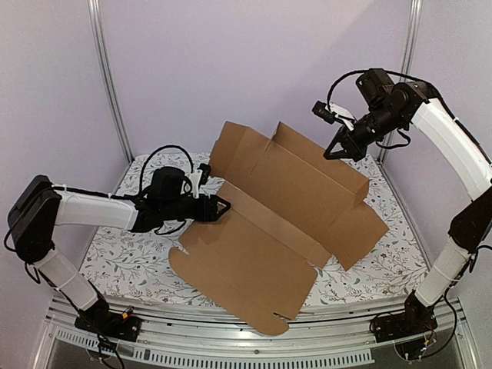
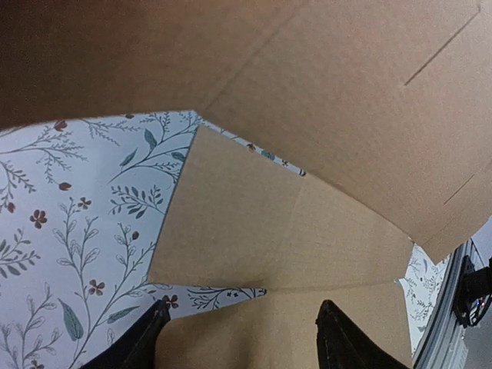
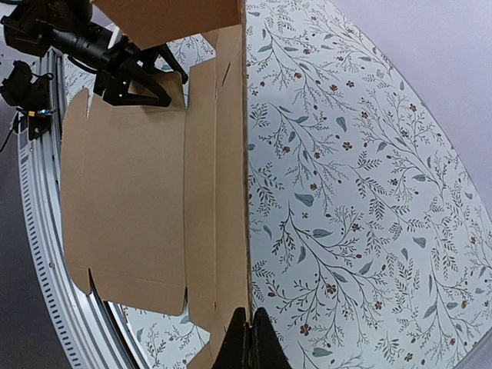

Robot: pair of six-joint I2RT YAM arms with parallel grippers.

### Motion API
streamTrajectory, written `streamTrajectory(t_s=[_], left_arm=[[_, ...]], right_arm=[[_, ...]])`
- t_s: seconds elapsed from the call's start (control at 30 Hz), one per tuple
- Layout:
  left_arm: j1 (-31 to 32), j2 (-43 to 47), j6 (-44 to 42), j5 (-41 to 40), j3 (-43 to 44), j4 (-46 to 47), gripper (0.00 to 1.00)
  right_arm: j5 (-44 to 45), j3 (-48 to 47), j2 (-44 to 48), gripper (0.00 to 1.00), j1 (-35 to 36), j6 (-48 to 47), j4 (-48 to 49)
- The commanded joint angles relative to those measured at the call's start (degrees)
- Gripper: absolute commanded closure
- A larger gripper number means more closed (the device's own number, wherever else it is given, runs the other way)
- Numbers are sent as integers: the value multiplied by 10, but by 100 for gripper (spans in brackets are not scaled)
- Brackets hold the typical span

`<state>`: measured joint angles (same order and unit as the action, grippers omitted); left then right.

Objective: Fold the paper box

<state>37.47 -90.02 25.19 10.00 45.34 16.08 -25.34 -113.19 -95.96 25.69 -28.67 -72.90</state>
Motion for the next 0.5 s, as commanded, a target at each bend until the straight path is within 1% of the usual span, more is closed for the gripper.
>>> streamTrajectory(t_s=[0.0,0.07,0.17,0.27,0.33,0.4,0.47], left_arm=[[-3,-16,7,62,9,76,38],[-3,-19,17,52,5,99,38],[-3,-25,25,24,7,112,30],[-4,-31,18,-22,20,82,26],[-5,-27,14,-67,27,53,24],[-6,-16,2,-84,13,72,23],[-7,-7,-8,-76,-4,100,23]], right_arm=[[-4,-10,13,100,-3,11,12],[-7,-11,12,100,-3,12,12],[-14,-11,11,100,-4,14,12],[-26,-13,11,100,-4,16,10],[-33,-16,12,100,-5,17,6],[-44,-20,14,100,-9,17,1],[-61,-23,15,100,-13,20,-4]])
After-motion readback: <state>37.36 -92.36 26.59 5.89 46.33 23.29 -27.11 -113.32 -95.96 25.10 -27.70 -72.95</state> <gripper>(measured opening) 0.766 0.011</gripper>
